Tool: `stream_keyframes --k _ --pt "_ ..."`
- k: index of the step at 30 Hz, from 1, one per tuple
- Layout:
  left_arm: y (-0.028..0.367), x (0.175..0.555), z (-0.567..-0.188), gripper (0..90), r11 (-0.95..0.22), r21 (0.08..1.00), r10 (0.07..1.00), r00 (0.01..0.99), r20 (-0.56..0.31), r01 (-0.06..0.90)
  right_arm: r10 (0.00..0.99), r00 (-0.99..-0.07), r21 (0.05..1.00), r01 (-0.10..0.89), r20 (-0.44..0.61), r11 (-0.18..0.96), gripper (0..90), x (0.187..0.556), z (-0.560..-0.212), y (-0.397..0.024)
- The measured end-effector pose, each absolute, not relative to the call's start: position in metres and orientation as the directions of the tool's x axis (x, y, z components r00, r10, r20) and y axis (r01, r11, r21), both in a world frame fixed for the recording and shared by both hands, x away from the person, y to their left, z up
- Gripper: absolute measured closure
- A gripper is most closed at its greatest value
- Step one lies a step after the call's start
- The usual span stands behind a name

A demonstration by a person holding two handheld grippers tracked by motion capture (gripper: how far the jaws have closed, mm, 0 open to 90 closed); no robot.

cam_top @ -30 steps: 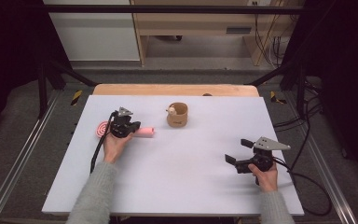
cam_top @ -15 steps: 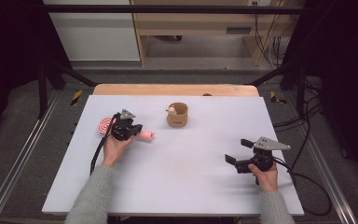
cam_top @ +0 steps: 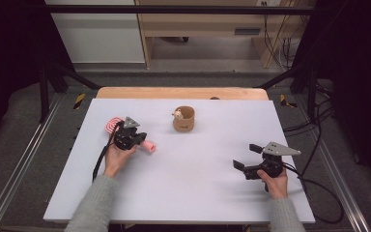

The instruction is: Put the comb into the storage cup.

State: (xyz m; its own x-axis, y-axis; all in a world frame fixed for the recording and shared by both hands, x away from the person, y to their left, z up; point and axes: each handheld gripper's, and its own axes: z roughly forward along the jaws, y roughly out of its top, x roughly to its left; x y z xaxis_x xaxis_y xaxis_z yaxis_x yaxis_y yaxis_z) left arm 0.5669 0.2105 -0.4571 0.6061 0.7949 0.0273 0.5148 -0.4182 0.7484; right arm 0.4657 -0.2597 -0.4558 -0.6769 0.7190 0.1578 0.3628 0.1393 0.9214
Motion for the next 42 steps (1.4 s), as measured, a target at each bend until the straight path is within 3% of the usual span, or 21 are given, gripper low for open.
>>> stream_keyframes --k 42 --pt "0.225 0.523 -0.454 89.7 -0.513 0.696 0.774 0.621 0.122 0.503 0.719 -0.677 0.920 0.365 0.157 0.143 0.4 0.466 -0.456 -0.259"
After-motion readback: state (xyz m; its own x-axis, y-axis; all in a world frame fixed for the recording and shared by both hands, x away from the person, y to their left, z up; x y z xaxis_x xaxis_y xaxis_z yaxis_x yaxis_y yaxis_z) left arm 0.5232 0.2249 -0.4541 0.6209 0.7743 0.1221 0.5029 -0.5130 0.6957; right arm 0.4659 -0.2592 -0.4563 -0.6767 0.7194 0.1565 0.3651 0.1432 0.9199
